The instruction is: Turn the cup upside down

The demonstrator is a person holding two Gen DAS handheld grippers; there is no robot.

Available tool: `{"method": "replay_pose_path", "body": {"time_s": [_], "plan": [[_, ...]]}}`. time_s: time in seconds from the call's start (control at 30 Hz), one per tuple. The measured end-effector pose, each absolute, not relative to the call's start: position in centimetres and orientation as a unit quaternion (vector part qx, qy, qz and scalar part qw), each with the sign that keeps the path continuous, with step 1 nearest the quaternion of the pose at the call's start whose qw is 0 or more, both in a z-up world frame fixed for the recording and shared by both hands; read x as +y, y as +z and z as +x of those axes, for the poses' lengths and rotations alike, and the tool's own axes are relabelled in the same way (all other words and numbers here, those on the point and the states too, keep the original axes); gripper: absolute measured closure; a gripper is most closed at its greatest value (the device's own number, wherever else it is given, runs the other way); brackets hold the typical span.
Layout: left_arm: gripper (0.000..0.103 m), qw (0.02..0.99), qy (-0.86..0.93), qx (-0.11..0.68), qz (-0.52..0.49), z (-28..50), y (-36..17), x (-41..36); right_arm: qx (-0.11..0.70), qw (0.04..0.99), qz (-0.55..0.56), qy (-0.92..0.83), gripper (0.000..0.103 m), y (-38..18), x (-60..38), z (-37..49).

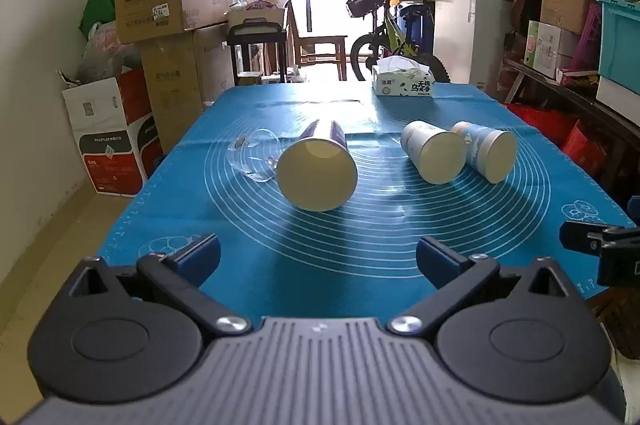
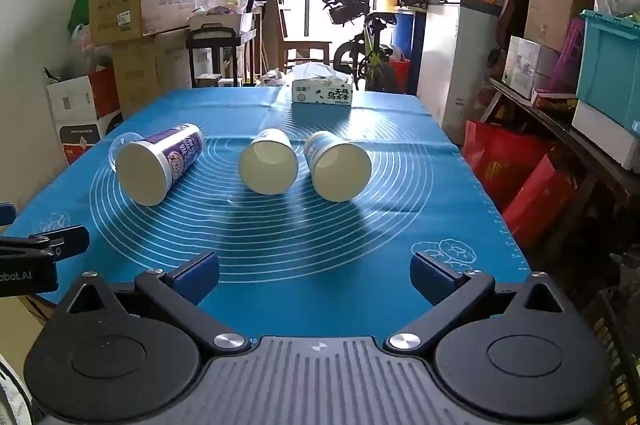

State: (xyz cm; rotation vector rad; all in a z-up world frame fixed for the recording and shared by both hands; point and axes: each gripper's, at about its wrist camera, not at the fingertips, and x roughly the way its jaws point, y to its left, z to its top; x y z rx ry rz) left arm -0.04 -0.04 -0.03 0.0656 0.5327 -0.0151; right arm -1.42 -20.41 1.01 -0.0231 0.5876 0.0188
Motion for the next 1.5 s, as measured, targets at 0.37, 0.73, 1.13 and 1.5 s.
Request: {"method": "replay_pose_path", "body": {"time_s": [0.37, 0.73, 1.13, 1.5], "plan": [[0.001, 0.964, -0.011, 0.265, 0.031, -0.02, 0.02, -0.13, 0.296, 0.955, -0.01, 0.013, 0.0, 0.24, -20.87, -1.06], [0.001, 0.965, -0.011, 0.259, 0.03, -0.19, 0.08, 0.0, 0.297, 0.955, -0.012, 0.013, 0.0, 0.84, -20.4, -1.22], [0.001, 0.966, -0.013, 0.255, 0.034, -0.29, 0.21, 0.14, 0.294, 0.956, -0.016, 0.01, 0.0, 0.87, -20.23, -1.25], [0.001, 0.967, -0.018, 0.25, 0.034, -0.42, 0.4, -0.1, 0.295, 0.955, -0.014, 0.009, 0.0, 0.97, -20.29, -1.32]]}}
